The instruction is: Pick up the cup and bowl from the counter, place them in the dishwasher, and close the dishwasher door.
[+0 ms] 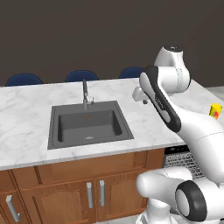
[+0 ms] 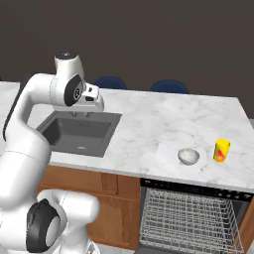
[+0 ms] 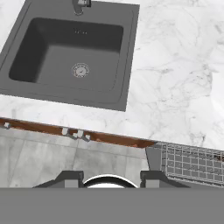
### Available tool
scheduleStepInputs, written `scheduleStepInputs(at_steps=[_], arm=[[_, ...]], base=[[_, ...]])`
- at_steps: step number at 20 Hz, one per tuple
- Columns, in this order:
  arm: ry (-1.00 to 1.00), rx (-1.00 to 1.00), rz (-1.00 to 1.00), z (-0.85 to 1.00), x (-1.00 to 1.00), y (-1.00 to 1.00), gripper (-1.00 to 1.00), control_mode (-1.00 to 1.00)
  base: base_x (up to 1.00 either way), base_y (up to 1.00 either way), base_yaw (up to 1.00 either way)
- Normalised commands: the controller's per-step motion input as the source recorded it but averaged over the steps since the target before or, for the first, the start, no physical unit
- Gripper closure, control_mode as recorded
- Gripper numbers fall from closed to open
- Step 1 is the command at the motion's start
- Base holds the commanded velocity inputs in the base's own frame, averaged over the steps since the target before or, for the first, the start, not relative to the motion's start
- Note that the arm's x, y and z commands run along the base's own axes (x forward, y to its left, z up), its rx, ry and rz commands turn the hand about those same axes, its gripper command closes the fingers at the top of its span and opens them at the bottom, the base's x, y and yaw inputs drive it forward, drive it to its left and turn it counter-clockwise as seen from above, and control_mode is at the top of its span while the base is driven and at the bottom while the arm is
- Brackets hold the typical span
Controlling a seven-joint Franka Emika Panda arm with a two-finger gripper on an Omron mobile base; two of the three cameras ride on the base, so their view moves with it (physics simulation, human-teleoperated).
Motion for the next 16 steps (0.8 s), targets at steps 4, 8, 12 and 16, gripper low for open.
scheduleStepInputs(at_steps=[4, 8, 12, 16], arm=[[0.0, 0.0, 0.0, 0.0, 0.0, -0.09, -1.0, -1.0], [0.0, 0.0, 0.0, 0.0, 0.0, -0.21, -1.0, -1.0], [0.0, 0.0, 0.0, 0.0, 0.0, -0.31, -1.0, -1.0], [0.0, 0.0, 0.0, 0.0, 0.0, -0.36, -1.0, -1.0]], base=[[0.0, 0.0, 0.0], [0.0, 0.0, 0.0], [0.0, 0.0, 0.0], [0.0, 0.0, 0.0]])
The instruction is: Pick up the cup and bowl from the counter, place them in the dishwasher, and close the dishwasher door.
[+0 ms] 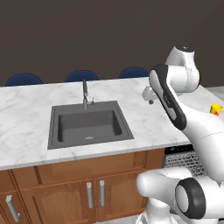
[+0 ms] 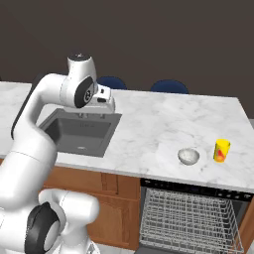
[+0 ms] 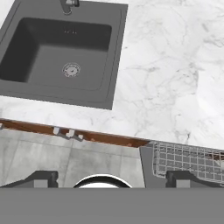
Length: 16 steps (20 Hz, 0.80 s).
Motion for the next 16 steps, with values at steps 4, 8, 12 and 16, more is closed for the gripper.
scheduleStepInputs(at_steps=[4, 8, 12, 16], arm=[[0.0, 0.0, 0.0, 0.0, 0.0, -0.33, -1.0, -1.0], [0.0, 0.0, 0.0, 0.0, 0.0, -0.35, -1.0, -1.0], [0.0, 0.0, 0.0, 0.0, 0.0, -0.38, -1.0, -1.0], [0.0, 0.0, 0.0, 0.0, 0.0, -0.39, -1.0, -1.0]], base=[[0.0, 0.0, 0.0], [0.0, 0.0, 0.0], [0.0, 0.0, 0.0], [0.0, 0.0, 0.0]])
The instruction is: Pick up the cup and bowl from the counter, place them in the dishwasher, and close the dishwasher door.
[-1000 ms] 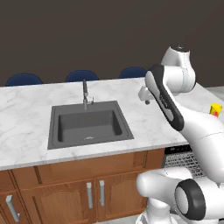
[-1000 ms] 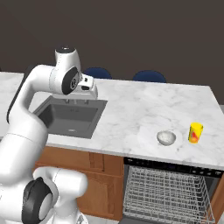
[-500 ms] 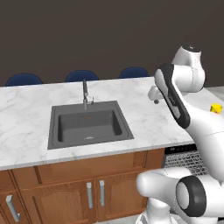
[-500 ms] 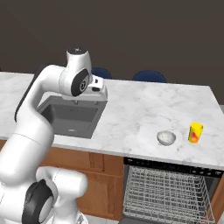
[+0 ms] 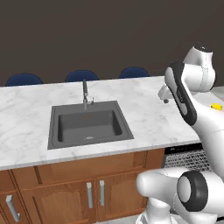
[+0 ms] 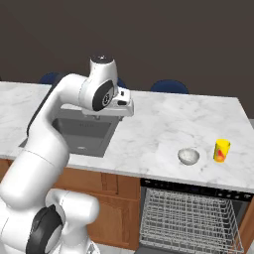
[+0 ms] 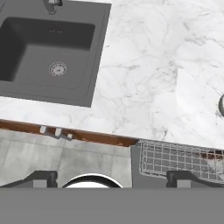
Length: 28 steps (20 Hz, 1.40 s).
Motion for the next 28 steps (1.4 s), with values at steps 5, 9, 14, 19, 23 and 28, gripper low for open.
scheduleStepInputs(at_steps=[5, 9, 14, 19, 23, 28], arm=[[0.0, 0.0, 0.0, 0.0, 0.0, -0.37, -1.0, -1.0], [0.0, 0.0, 0.0, 0.0, 0.0, -0.37, -1.0, -1.0], [0.0, 0.0, 0.0, 0.0, 0.0, -0.37, -1.0, -1.0], [0.0, 0.0, 0.0, 0.0, 0.0, -0.39, -1.0, -1.0], [0.0, 0.0, 0.0, 0.0, 0.01, -0.37, -1.0, -1.0], [0.0, 0.0, 0.0, -0.02, 0.01, -0.35, -1.0, -1.0]], base=[[0.0, 0.0, 0.0], [0.0, 0.0, 0.0], [0.0, 0.0, 0.0], [0.0, 0.0, 0.0], [0.0, 0.0, 0.0], [0.0, 0.0, 0.0]])
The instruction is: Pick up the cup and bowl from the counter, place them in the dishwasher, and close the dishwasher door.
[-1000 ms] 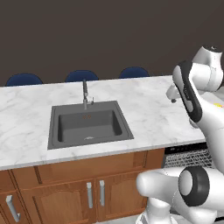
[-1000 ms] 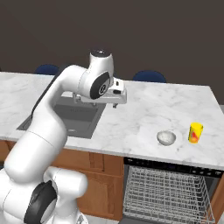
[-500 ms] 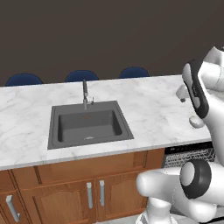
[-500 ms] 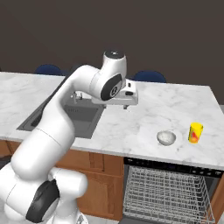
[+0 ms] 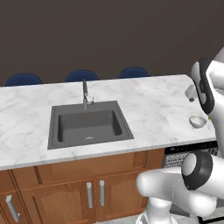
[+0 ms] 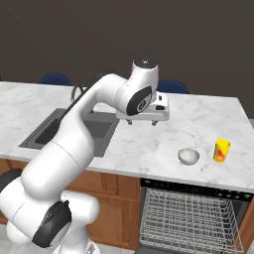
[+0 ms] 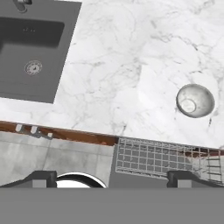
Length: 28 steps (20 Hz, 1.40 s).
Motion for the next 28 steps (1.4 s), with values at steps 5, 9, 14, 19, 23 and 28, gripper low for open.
scheduleStepInputs(at_steps=[5, 9, 14, 19, 23, 28], arm=[[0.0, 0.0, 0.0, -0.12, 0.06, -0.37, -1.0, -1.0], [0.0, 0.01, 0.0, -0.19, 0.06, -0.42, -1.0, -1.0], [0.0, 0.03, 0.0, -0.22, 0.09, -0.46, -1.0, -1.0], [0.0, 0.01, 0.0, -0.14, 0.04, -0.38, -1.0, -1.0], [0.0, 0.0, 0.0, -0.1, 0.06, -0.32, -1.0, -1.0], [0.0, 0.0, 0.0, -0.14, 0.11, -0.31, -1.0, -1.0]], base=[[0.0, 0.0, 0.0], [0.0, 0.0, 0.0], [0.0, 0.0, 0.0], [0.0, 0.0, 0.0], [0.0, 0.0, 0.0], [0.0, 0.0, 0.0]])
